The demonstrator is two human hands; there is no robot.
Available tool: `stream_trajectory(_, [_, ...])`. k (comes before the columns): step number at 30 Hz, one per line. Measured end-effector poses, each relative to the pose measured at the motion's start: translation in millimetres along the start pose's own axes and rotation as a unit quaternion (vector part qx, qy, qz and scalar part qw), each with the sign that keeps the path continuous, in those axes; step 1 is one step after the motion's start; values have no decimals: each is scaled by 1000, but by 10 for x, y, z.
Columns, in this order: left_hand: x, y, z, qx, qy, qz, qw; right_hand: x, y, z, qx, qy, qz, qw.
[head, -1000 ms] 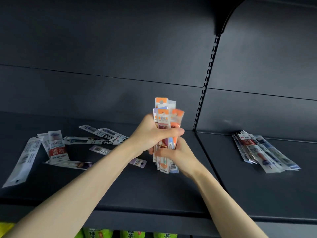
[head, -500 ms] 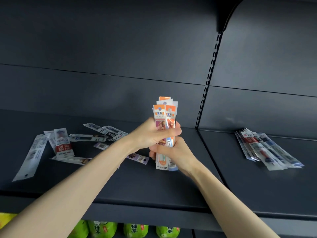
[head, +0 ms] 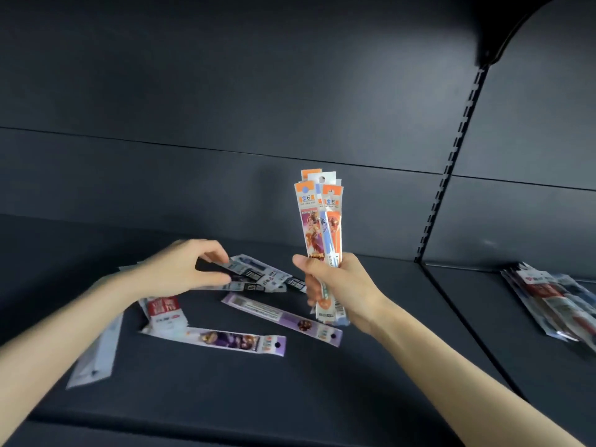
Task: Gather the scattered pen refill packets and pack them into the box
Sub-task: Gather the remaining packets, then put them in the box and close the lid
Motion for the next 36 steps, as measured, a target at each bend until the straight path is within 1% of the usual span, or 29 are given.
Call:
stream_trajectory(3, [100, 129, 266, -8, 78, 46, 996, -201, 197, -48, -8, -13, -10, 1000])
stream_trajectory(7, [169, 259, 496, -39, 91, 141, 985, -524, 429, -93, -18, -59, -4, 998])
stream_trajectory(10, [275, 273, 598, -68, 117, 204, 970, -766, 561, -118, -22, -63, -10, 998])
stream_trajectory(14, [294, 315, 731, -95, 165, 243, 951, -1032, 653, -174, -32, -64, -19, 997])
stream_trajectory(19, [254, 384, 810, -136, 136, 226, 955, -1161, 679, -236, -28, -59, -40, 997])
stream_trajectory(24, [239, 339, 850, -164, 102, 238, 952, -1165, 667, -285, -30, -51, -48, 997])
stream_trajectory(29, [257, 364, 834, -191, 69, 198, 959, -1183, 652, -283, -32, -39, -43, 998])
stream_trajectory(32, [286, 380, 831, -192, 42, 178, 964, -1166, 625, -263, -38, -23, -50, 998])
stream_trajectory(36, [373, 418, 843, -181, -31, 161, 970, -1101, 614, -209, -19, 11, -79, 997])
Point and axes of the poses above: each hand's wrist, its own y-axis towards the middle knuckle, its own x-axis out of the back of the hand, z = x × y, the point moved 6 cm from there along y, towards the middle knuckle, and after that the axes turned 13 degrees about x, right-handed, at the moved point
